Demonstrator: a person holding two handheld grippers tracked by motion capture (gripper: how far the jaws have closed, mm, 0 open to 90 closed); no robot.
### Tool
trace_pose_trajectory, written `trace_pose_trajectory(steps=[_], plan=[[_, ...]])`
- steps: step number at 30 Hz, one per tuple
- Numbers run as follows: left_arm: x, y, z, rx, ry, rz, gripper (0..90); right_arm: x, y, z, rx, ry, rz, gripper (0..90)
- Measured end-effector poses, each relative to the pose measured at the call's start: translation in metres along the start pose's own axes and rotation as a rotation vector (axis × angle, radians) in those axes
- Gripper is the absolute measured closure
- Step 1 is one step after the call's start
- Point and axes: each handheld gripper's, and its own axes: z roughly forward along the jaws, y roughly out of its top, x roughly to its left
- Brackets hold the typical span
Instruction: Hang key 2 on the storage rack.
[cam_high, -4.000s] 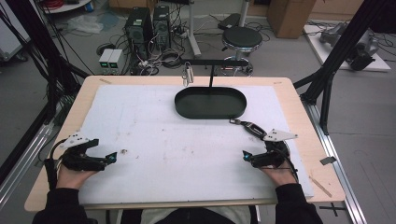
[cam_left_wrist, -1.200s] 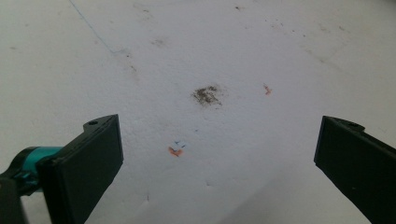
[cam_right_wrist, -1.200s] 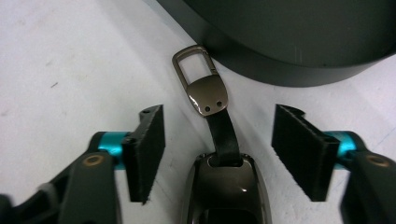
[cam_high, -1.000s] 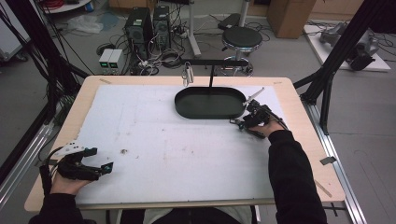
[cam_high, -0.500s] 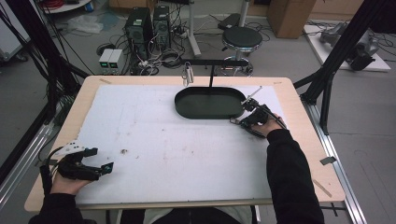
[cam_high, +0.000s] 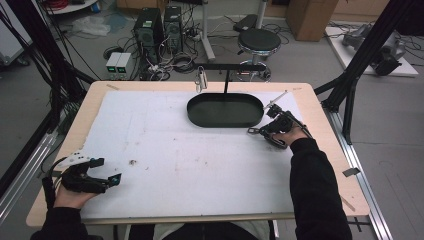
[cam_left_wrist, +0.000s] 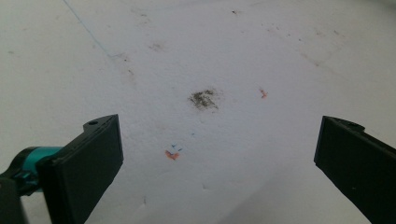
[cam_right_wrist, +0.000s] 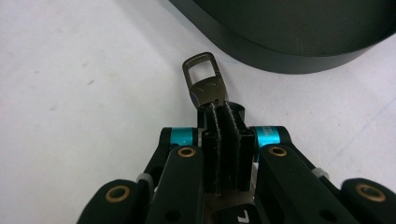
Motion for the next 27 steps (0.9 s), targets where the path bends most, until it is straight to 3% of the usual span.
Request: trace_pose_trajectory(steps=[11,23,27], plan=[[0.001,0.002,0.001,0.001,-0.002,-0.004,1.7,-0.004,0.000,-0.035,-0.105,-0.003,0.036,86.0],[0.000,0.001,-0.001,-0.007,0.006,-0.007,1.7,-0.001,0.016,-0.070,-0.154,-0.040,0.045,85.9],[0.000,0.001,-0.001,-0.005,0.004,-0.008,1.7,-0.001,0.019,-0.079,-0.203,-0.032,0.057,85.9]])
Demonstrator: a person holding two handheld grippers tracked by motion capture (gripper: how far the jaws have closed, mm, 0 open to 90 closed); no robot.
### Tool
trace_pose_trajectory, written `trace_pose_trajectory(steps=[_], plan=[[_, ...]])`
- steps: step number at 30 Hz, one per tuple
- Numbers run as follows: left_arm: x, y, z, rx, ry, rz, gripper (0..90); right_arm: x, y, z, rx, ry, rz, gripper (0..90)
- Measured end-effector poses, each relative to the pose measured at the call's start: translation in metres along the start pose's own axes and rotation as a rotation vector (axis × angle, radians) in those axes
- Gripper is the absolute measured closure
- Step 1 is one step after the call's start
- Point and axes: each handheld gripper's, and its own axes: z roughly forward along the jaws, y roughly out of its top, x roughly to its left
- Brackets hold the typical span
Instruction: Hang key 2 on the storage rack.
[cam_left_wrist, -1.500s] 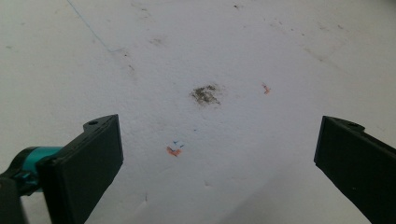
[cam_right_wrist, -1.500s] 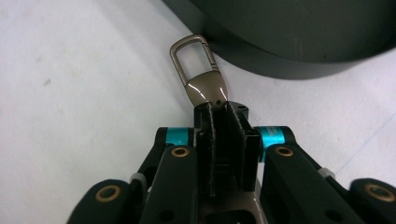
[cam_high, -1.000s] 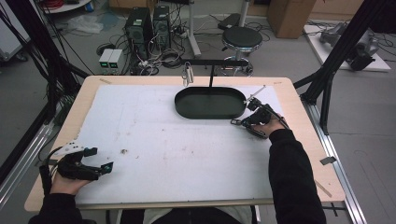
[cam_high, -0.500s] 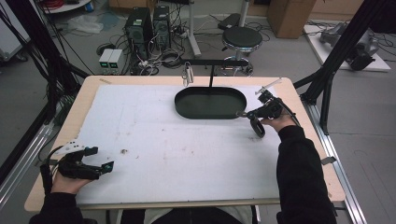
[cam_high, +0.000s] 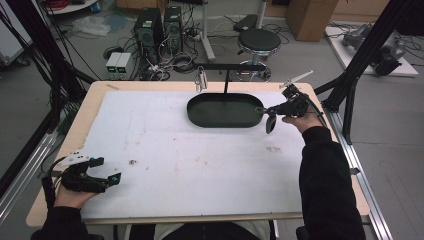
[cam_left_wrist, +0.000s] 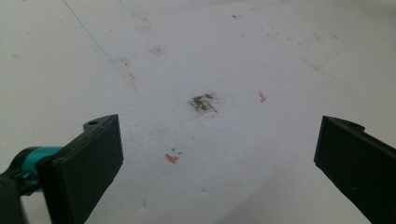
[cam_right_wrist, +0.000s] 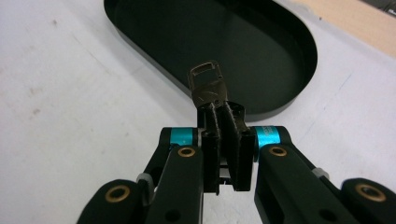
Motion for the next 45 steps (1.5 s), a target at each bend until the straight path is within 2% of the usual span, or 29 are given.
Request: trace_pose_trajectory(steps=[4,7,11,16,24,28,39,45], plan=[[0.000,0.000,0.001,0.011,-0.003,0.008,1.7,0.003,0.006,-0.003,-0.027,0.002,-0.003,85.9],[-0.001,0.000,0.002,0.011,0.002,0.002,1.7,0.007,0.014,-0.003,-0.035,0.010,-0.024,85.8],[0.000,-0.001,0.002,0.013,0.001,0.001,1.7,0.013,0.024,-0.002,-0.046,-0.003,-0.049,85.8],[-0.001,-0.001,0.002,0.019,-0.002,0.003,1.7,0.017,0.035,-0.001,-0.073,-0.011,-0.052,85.8],[0.000,-0.001,0.002,0.018,-0.004,0.003,1.7,0.028,0.056,0.000,-0.081,0.000,-0.082,85.8],[0.000,-0.001,0.002,0.018,-0.004,0.003,1.7,0.034,0.066,-0.001,-0.080,-0.010,-0.103,85.8],[0.000,-0.003,0.002,0.021,-0.003,0.000,1.7,0.032,0.090,-0.008,-0.130,-0.038,-0.124,85.7],[0.000,-0.004,0.001,0.023,0.001,-0.003,1.7,0.025,0.095,-0.007,-0.167,-0.058,-0.093,85.8]])
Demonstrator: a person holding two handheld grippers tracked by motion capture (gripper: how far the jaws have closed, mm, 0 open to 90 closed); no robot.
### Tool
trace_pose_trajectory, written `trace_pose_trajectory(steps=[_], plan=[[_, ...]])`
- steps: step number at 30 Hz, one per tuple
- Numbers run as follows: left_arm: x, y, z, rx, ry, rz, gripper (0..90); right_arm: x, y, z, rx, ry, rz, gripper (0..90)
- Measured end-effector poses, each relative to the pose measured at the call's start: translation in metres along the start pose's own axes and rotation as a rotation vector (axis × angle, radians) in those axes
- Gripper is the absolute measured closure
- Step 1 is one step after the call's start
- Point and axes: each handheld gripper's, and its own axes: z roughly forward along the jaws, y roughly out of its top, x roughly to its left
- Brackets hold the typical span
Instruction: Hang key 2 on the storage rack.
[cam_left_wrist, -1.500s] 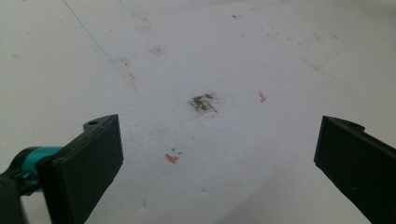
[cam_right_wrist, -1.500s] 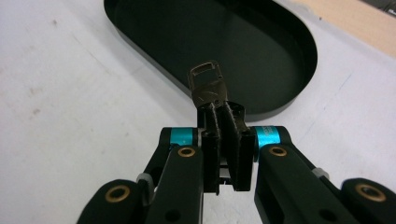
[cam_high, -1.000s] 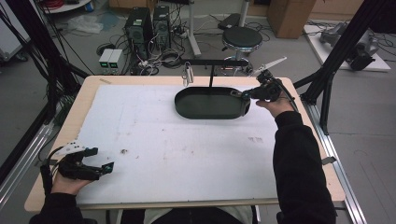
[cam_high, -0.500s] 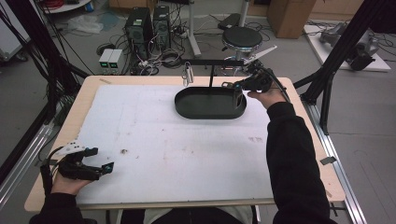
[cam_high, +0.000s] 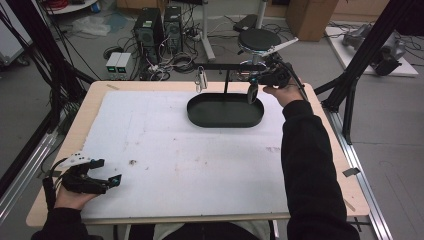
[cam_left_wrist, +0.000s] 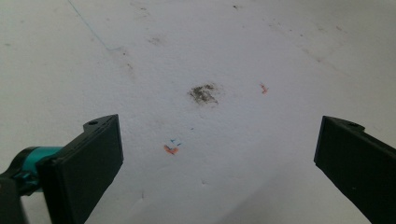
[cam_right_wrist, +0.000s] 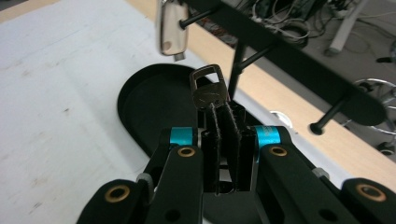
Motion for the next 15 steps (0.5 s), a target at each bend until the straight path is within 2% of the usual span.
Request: trace_pose_trajectory(steps=[9,15], plan=[[0.000,0.000,0.001,0.003,-0.002,-0.001,1.7,-0.003,0.011,0.001,-0.025,-0.052,0.019,85.7],[0.000,0.000,0.001,-0.003,-0.003,0.001,1.7,-0.004,0.010,0.014,0.028,-0.090,0.026,85.6]])
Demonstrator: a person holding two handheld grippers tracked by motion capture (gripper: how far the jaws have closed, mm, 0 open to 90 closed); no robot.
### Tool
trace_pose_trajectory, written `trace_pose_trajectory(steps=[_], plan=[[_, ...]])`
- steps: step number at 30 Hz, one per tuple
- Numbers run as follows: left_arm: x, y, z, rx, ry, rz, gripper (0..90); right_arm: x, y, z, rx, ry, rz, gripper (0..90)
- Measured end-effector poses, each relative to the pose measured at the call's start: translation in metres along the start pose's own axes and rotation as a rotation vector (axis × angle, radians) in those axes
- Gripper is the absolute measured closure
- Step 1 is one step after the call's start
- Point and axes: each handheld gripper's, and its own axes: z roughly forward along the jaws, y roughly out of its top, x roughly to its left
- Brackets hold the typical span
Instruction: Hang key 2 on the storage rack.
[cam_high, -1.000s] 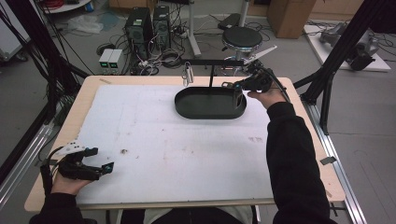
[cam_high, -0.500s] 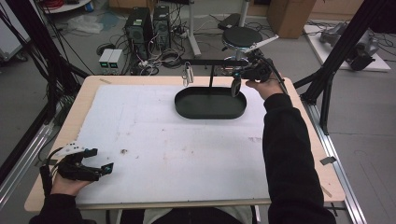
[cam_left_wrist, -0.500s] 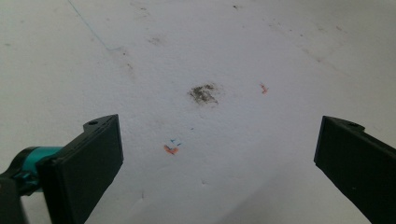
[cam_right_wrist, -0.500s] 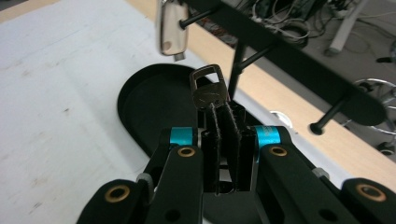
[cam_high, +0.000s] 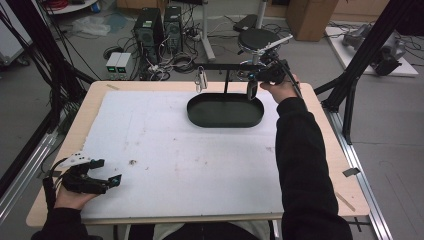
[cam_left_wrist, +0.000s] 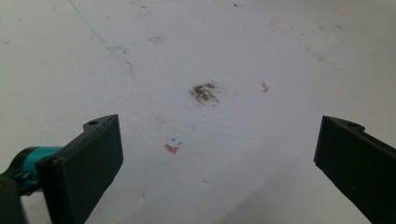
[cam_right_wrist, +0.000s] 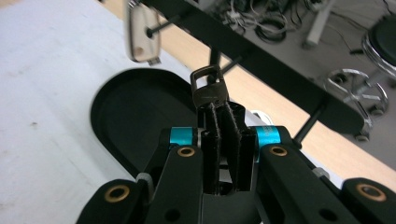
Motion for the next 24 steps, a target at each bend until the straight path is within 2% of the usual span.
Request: trace_pose_trajectory(steps=[5,7,14,18,21,24], plan=[[0.002,0.000,0.001,-0.003,0.003,0.004,1.7,0.001,-0.001,0.007,0.016,-0.033,0.018,85.3],[0.002,0.000,0.001,-0.006,0.008,0.006,1.7,0.003,0.000,0.010,0.032,-0.055,0.007,85.2],[0.002,0.000,0.002,-0.011,0.019,0.017,1.7,0.010,-0.001,0.020,0.048,-0.078,0.019,85.0],[0.001,0.000,0.000,-0.038,0.037,0.015,1.7,0.013,-0.001,0.025,0.061,-0.115,0.033,84.6],[0.002,0.000,-0.001,-0.053,0.042,0.014,1.7,0.011,-0.001,0.030,0.062,-0.132,0.026,84.6],[0.002,0.000,-0.002,-0.057,0.043,0.016,1.7,0.011,-0.002,0.032,0.055,-0.147,0.048,84.5]])
